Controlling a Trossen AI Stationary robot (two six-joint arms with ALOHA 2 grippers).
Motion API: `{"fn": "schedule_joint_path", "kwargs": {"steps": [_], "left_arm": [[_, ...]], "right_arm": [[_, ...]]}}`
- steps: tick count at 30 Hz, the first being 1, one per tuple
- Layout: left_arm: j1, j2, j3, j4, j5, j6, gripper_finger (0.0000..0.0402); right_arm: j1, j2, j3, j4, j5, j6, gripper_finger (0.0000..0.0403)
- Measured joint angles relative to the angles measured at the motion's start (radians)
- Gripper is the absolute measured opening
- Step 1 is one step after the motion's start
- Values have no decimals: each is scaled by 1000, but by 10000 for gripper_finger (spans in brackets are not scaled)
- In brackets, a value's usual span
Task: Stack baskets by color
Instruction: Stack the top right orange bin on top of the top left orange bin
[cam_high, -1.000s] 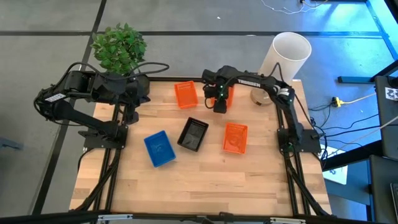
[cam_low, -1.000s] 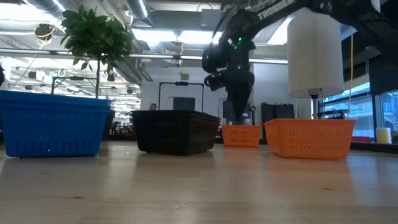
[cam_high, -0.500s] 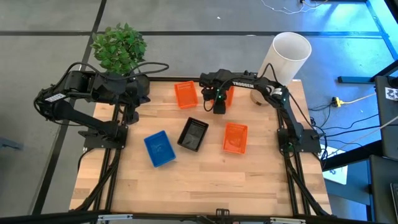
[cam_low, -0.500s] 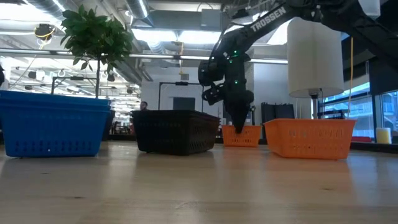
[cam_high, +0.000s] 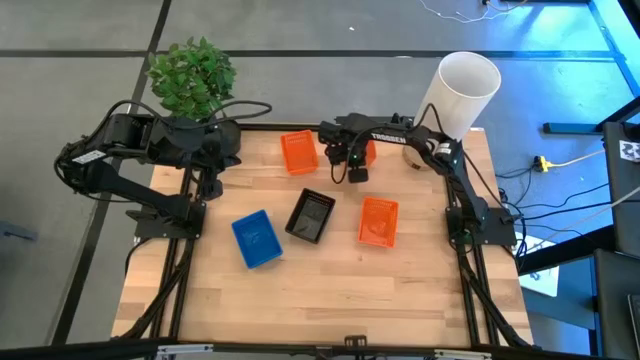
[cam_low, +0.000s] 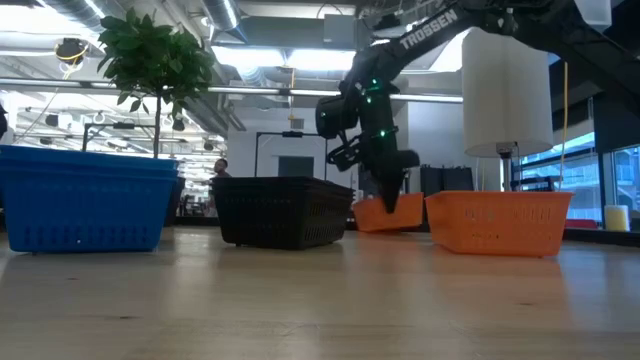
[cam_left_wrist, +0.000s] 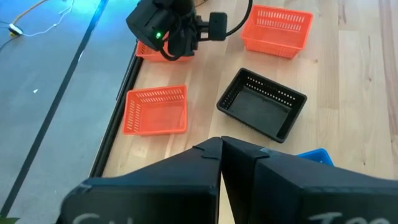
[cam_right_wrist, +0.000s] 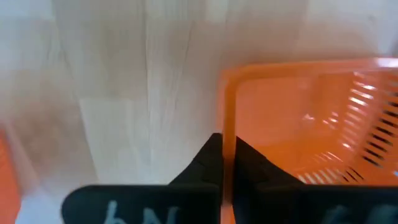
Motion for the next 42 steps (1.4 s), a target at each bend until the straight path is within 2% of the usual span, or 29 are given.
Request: {"fn": "schedule_joint_path", "kwargs": {"steps": [6, 13, 17, 26, 38, 42], "left_arm": [[0, 0, 0, 0, 0, 1, 1], [0, 0, 0, 1, 0, 1, 1], [0, 0, 0, 1, 0, -8, 1], [0, 0, 0, 2, -3, -40, 1], [0, 0, 0, 3, -8, -53, 1], [0, 0, 0, 2, -8, -52, 1]], "right_arm": [[52, 0, 190, -130, 51, -24, 4], [130, -3, 384, -33, -31, -130, 2], [157, 2, 393, 106, -123, -150, 2], [153, 80, 393, 266, -157, -127, 1], [125, 152, 392, 259, -177, -124, 2], [124, 159, 392, 250, -177, -125, 23]]}}
